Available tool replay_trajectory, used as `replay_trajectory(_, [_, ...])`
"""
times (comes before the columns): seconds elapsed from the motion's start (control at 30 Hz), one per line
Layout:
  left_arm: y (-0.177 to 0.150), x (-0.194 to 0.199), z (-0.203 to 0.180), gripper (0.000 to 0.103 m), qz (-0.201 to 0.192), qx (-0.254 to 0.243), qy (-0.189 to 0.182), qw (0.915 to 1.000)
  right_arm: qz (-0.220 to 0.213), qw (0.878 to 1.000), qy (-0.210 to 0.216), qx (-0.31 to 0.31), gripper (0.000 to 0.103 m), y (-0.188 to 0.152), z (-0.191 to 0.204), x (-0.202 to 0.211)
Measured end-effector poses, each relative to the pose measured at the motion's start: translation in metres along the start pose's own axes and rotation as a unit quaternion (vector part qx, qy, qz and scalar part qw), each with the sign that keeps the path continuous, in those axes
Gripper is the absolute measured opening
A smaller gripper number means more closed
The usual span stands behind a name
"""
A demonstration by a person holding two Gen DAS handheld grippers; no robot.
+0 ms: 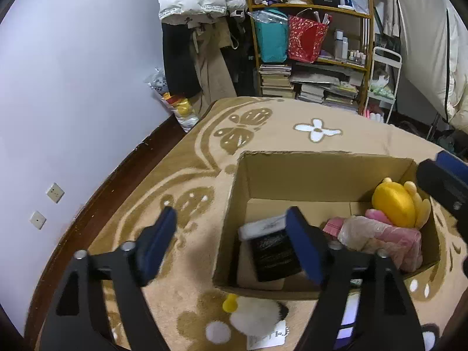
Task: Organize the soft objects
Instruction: 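Withdraw both tools from the box toward the pompom and purple doll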
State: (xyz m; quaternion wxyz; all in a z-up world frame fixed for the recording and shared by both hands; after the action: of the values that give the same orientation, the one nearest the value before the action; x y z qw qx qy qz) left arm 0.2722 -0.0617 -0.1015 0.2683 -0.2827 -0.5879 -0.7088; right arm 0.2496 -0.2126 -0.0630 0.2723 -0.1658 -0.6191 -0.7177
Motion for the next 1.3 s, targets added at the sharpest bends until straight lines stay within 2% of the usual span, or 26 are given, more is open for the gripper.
replay_trajectory(0.03, [-0.001,0.001,0.000,0.094,0.002,-0.003,0.003,1.0000,0.000,1.000,-0.002,-0.005,0.070,0.000,-0.002,0.002])
replay_trajectory(0.1, [0.000,0.005,0.002,0.098,0.000,-0.010,0.011,0.9999,0.000,1.000,-0.002,-0.015,0.085,0.000,-0.007,0.007])
replay_trajectory(0.3, [-0.001,0.017,0.009,0.101,0.000,0.002,0.003,1.0000,-0.001,0.999,0.007,-0.033,0.103,0.000,-0.011,0.022])
replay_trajectory(0.7, [-0.004,0.064,0.029,0.102,-0.020,0.009,0.006,0.9997,-0.003,0.999,0.003,-0.048,0.103,-0.006,-0.012,0.059])
replay_trajectory(0.9, [-0.016,0.080,0.045,0.102,-0.014,0.014,0.010,0.9998,0.003,0.999,-0.002,-0.051,0.103,-0.017,-0.011,0.068])
replay_trajectory(0.97, [-0.021,0.083,0.047,0.102,-0.013,0.013,0.012,0.9998,0.012,0.998,0.003,-0.060,0.103,-0.026,-0.012,0.066])
replay_trajectory(1.3, [-0.049,0.072,0.049,0.102,0.008,0.012,0.011,0.9998,0.044,0.997,-0.030,-0.047,0.103,-0.067,-0.012,0.055])
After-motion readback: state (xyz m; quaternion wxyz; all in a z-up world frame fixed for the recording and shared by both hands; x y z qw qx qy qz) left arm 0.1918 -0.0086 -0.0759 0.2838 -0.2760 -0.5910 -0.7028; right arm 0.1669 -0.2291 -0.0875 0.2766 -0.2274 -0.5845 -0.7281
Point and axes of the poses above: each gripper's, at about its wrist camera, not at the fingertips, and x roughly against the way its jaws point, z to its left, y to its top, the point moved 7 cm from there along -x, roughly the way its jaws point, and after that the axes turned 1 degree about z, right-handed, at the moved point
